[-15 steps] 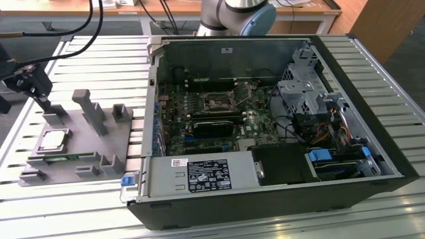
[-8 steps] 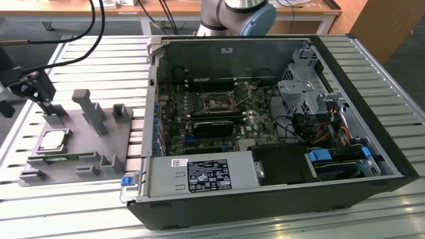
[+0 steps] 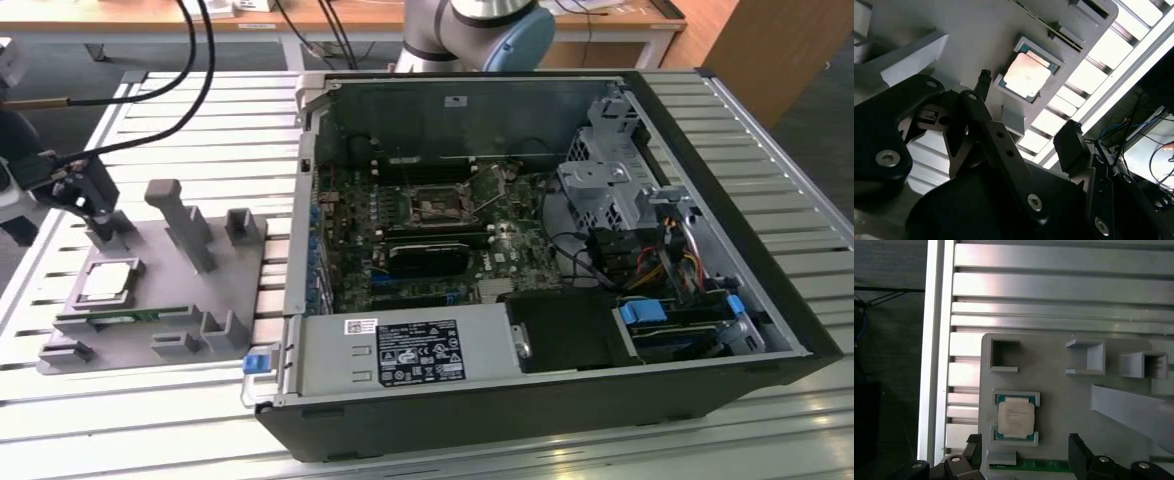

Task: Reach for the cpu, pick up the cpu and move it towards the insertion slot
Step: 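Pick up the cpu and move it towards the insertion slot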

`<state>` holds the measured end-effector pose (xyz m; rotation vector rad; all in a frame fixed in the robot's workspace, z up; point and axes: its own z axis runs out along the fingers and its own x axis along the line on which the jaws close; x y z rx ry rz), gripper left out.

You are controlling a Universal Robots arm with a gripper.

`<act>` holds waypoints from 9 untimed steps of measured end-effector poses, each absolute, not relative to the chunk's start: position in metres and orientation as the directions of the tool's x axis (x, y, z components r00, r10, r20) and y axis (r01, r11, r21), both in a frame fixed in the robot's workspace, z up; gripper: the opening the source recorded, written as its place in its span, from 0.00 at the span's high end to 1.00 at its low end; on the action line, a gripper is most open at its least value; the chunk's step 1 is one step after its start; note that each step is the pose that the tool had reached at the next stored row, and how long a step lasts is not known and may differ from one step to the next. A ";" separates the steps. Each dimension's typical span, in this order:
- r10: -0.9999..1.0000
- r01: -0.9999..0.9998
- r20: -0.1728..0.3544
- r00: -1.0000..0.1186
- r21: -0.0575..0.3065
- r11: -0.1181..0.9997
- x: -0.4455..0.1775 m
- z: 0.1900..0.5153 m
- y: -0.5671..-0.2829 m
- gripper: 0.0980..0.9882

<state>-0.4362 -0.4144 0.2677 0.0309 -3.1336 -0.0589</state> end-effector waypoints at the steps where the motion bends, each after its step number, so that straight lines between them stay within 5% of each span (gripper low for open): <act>1: -0.020 -0.019 0.008 -1.000 0.038 0.999 -0.436 0.266 -0.415 0.23; 9: -0.024 -0.024 0.008 -1.000 0.038 0.999 -0.437 0.251 -0.420 0.23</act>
